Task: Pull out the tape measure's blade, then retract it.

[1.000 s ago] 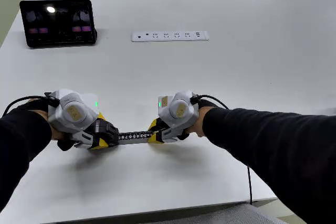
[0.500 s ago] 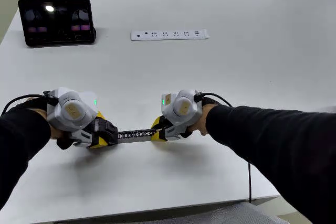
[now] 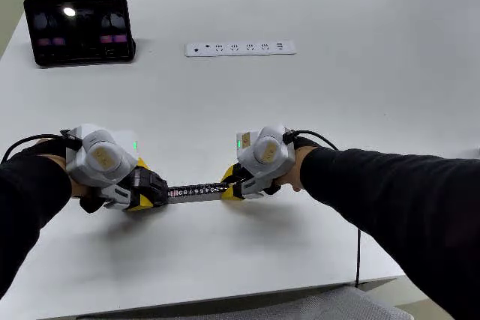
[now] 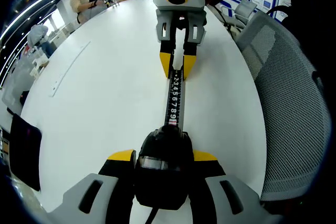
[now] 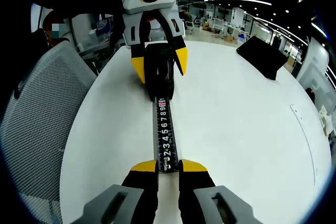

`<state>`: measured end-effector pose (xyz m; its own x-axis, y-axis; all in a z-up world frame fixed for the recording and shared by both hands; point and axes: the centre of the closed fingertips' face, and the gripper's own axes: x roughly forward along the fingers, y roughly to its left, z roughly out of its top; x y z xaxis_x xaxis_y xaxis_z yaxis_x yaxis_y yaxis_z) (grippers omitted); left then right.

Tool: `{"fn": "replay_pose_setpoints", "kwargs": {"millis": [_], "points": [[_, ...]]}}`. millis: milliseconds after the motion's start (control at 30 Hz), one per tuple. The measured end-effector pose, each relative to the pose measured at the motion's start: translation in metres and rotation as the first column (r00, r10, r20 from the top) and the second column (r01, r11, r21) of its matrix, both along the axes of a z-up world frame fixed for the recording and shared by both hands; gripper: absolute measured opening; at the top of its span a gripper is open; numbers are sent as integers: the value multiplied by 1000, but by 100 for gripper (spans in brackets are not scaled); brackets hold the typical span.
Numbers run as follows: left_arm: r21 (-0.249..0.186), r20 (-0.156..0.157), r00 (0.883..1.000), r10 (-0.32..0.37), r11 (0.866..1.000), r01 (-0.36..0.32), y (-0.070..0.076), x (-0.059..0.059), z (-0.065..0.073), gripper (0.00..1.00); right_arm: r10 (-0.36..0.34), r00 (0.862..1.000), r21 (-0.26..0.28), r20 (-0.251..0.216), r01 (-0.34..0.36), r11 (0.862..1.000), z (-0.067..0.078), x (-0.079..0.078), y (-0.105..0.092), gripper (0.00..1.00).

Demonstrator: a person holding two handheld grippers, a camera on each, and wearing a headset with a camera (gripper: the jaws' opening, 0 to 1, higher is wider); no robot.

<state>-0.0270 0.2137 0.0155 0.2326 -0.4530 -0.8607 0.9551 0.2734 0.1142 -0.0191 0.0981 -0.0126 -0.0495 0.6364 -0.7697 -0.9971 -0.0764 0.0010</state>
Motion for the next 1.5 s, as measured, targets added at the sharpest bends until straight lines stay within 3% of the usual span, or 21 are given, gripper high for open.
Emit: {"fn": "replay_pose_setpoints", "kwargs": {"millis": [1500], "points": [[-8, 5, 1000, 1, 1000, -1, 0, 1, 0, 33, -38, 999, -9, -11, 37, 999, -2, 6, -21, 11]]}}
